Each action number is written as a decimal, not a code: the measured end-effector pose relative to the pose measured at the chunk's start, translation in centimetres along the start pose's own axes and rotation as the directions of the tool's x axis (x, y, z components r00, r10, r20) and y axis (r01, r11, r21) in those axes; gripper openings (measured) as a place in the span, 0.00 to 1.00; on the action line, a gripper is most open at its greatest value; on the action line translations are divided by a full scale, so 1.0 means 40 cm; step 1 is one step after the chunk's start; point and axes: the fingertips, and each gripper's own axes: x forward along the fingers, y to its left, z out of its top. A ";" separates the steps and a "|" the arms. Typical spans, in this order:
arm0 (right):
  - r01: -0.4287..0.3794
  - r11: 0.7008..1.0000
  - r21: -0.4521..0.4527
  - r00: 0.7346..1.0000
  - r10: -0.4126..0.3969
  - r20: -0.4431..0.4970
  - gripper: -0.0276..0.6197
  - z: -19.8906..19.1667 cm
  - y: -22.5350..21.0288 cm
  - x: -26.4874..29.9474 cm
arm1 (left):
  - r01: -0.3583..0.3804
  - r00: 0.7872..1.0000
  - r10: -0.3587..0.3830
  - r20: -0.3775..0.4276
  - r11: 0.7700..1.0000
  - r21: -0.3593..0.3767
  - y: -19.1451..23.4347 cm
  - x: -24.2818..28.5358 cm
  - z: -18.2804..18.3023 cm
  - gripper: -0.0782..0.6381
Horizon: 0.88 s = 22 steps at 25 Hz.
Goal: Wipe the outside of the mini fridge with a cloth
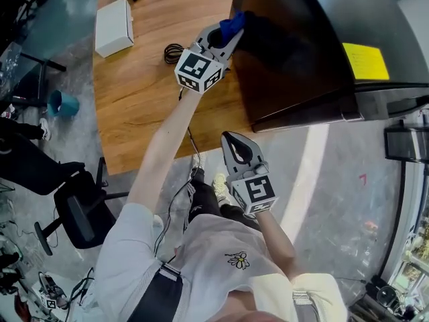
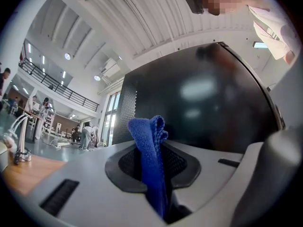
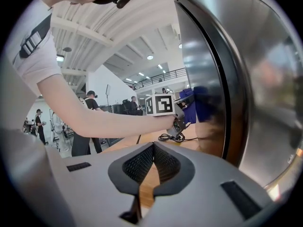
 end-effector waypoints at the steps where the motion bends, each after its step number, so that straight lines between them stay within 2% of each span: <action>1: 0.000 1.000 0.001 1.000 0.000 0.001 0.06 -0.003 0.003 -0.004 | 0.006 1.000 -0.006 0.008 1.000 0.000 -0.018 -0.008 0.006 0.20; 8: -0.006 1.000 -0.001 1.000 0.006 0.006 0.06 -0.024 0.021 -0.030 | 0.047 0.998 -0.047 0.035 0.999 0.001 -0.153 -0.070 0.042 0.20; 16: 0.014 1.000 -0.015 0.999 -0.014 -0.044 0.06 -0.103 0.023 -0.078 | 0.136 0.990 -0.136 0.036 0.990 0.023 -0.335 -0.156 0.102 0.20; 20: 0.014 1.000 -0.019 0.999 -0.014 -0.048 0.06 -0.121 0.020 -0.098 | 0.174 0.977 -0.172 0.125 0.985 -0.007 -0.419 -0.187 0.170 0.20; 22: 0.014 1.000 -0.020 0.998 -0.015 -0.054 0.06 -0.129 0.017 -0.108 | 0.191 0.972 -0.187 0.139 0.981 -0.014 -0.456 -0.201 0.190 0.20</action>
